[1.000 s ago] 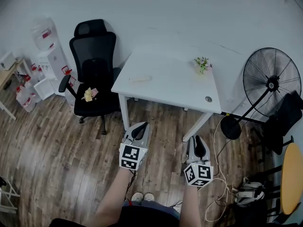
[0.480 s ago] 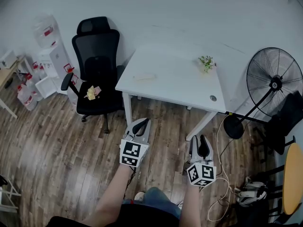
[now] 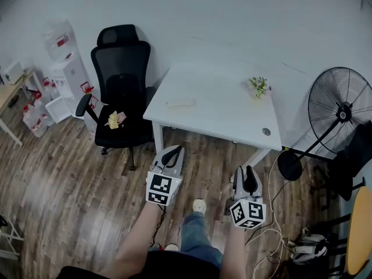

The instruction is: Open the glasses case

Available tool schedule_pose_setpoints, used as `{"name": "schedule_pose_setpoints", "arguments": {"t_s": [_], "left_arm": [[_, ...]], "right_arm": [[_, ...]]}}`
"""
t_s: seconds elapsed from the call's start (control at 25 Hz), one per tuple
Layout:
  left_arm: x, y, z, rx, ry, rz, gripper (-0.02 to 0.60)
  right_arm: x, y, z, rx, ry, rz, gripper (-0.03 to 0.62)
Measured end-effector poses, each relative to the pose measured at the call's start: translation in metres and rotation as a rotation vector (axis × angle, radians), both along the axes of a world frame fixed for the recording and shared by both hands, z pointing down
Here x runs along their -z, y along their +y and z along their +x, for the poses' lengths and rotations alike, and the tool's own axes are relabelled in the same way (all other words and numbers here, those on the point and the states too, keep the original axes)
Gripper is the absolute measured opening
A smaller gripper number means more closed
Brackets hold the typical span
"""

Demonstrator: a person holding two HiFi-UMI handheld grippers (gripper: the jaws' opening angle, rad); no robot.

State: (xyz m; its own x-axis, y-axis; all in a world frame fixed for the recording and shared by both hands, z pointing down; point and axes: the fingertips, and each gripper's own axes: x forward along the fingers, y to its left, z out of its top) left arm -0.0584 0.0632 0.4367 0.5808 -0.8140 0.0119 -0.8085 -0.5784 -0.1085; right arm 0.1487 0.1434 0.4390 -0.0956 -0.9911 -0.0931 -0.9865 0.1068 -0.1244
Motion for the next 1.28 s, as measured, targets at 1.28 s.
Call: {"name": "schedule_pose_setpoints", "arguments": {"t_s": [1.28], "left_arm": [[-0.013, -0.425, 0.076, 0.291, -0.006, -0.023, 0.008]], "right_arm": [[-0.023, -0.499, 0.084, 0.311, -0.015, -0.071, 0.133]]}}
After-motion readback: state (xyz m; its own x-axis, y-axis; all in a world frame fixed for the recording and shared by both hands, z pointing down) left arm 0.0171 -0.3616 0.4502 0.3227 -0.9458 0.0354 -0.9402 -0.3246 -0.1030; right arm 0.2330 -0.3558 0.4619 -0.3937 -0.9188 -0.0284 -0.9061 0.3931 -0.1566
